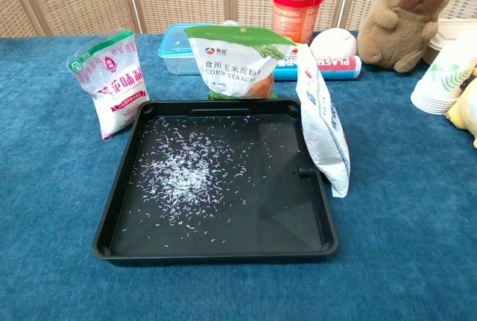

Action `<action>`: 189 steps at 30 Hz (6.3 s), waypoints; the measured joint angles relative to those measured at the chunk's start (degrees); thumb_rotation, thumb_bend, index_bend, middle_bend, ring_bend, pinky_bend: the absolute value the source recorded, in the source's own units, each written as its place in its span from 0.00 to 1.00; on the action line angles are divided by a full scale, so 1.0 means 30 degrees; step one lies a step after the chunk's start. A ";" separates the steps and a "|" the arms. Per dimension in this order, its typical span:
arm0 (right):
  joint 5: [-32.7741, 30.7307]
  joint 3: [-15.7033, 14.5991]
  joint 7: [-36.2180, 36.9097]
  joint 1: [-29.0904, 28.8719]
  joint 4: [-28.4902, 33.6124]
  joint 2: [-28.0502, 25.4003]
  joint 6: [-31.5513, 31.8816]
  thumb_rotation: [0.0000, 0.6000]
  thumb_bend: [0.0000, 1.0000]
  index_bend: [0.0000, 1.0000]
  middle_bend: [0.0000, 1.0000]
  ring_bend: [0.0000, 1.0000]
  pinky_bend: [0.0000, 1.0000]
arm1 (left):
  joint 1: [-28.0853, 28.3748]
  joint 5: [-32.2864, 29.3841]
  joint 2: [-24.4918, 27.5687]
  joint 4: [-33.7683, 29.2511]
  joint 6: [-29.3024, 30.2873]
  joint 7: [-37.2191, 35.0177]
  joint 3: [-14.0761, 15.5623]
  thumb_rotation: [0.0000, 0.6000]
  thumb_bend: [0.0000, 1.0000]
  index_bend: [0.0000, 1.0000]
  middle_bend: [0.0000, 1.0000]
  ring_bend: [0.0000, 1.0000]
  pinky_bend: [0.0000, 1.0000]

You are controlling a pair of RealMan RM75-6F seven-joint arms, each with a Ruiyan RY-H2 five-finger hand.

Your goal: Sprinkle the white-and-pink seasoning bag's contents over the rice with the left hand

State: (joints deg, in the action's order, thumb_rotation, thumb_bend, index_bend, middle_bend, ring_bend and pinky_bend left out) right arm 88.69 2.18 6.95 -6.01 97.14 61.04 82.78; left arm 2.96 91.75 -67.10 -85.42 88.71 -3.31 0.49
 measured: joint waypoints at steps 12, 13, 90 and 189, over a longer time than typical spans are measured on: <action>0.0007 -0.0041 0.0049 -0.0005 0.0028 -0.0018 -0.0057 0.94 0.00 0.00 0.00 0.04 0.04 | 0.0509 -0.0050 -0.0272 0.0899 -0.0702 -0.1282 -0.0095 1.00 0.04 0.02 0.00 0.01 0.00; -0.0018 -0.0038 0.0055 -0.0017 0.0019 -0.0014 -0.0095 0.94 0.00 0.00 0.00 0.04 0.04 | 0.0621 -0.0048 -0.0328 0.1095 -0.0804 -0.1628 -0.0141 1.00 0.04 0.02 0.00 0.01 0.00; -0.0746 0.0118 0.1641 -0.0328 -0.0062 -0.0658 -0.1039 0.95 0.00 0.00 0.01 0.04 0.04 | 1.0407 -0.9889 -1.4355 0.7843 -0.8751 -0.4030 -0.7335 1.00 0.32 0.35 0.25 0.29 0.40; -0.0810 0.0226 0.1895 -0.0244 -0.0104 -0.0734 -0.0782 0.94 0.00 0.00 0.01 0.04 0.01 | 1.9473 1.4211 -0.0012 0.2593 -1.2065 1.1690 0.2900 1.00 0.41 0.68 0.56 0.53 0.51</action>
State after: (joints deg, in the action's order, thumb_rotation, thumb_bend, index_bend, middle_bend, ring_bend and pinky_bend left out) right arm 86.26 2.86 12.64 -6.74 96.82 58.84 80.43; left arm 61.38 134.39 -67.13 -77.64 52.52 31.76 9.19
